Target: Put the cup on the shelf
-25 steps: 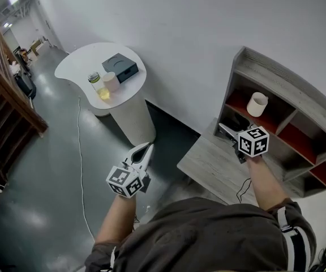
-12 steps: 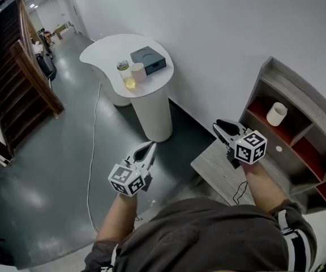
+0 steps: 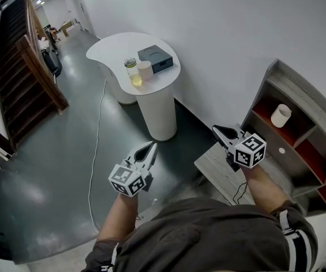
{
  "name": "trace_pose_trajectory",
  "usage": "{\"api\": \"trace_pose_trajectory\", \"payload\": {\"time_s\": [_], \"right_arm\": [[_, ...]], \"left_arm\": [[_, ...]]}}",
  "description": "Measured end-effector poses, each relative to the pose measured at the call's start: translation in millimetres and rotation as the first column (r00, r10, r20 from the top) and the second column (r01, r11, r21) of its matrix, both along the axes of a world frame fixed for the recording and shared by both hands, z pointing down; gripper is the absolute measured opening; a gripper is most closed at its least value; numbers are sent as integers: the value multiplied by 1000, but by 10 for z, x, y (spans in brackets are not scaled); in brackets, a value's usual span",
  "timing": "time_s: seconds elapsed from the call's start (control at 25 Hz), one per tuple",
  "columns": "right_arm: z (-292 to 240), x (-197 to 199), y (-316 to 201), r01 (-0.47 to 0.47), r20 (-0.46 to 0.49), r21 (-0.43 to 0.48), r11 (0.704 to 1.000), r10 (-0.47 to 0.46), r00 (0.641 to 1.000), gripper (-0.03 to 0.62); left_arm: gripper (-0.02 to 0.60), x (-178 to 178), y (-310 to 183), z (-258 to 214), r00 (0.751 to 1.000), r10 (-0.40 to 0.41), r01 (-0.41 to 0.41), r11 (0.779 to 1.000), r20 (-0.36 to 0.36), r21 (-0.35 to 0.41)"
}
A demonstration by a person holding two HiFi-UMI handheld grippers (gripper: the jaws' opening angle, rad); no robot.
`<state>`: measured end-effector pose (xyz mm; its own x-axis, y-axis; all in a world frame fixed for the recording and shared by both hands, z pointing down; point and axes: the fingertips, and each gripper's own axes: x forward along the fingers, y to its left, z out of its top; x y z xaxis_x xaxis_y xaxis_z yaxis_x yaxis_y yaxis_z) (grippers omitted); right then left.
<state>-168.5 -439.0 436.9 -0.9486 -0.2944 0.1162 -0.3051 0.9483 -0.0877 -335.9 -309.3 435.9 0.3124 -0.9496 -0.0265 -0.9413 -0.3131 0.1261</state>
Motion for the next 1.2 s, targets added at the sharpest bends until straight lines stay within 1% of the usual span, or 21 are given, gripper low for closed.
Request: {"api": "trace_pose_trajectory", "payload": {"time_s": [0.4,0.6,1.2], "right_arm": [[31,-38,1,14,-16,3,1000,-14,1000,-10],[22,-49,-21,11,-29,23,1000,-11,1000,-11],[51,-86,-48,12,-49,24,1000,-11,999,-11]], "left_arm": [[3,10,-14,11,1000,0,0,1000,-4,-2],[3,22,-47,3,1000,5,-5,1000,-4,-1],[3,13,-121,11,1000,17,-17,1000,-6,0]]}}
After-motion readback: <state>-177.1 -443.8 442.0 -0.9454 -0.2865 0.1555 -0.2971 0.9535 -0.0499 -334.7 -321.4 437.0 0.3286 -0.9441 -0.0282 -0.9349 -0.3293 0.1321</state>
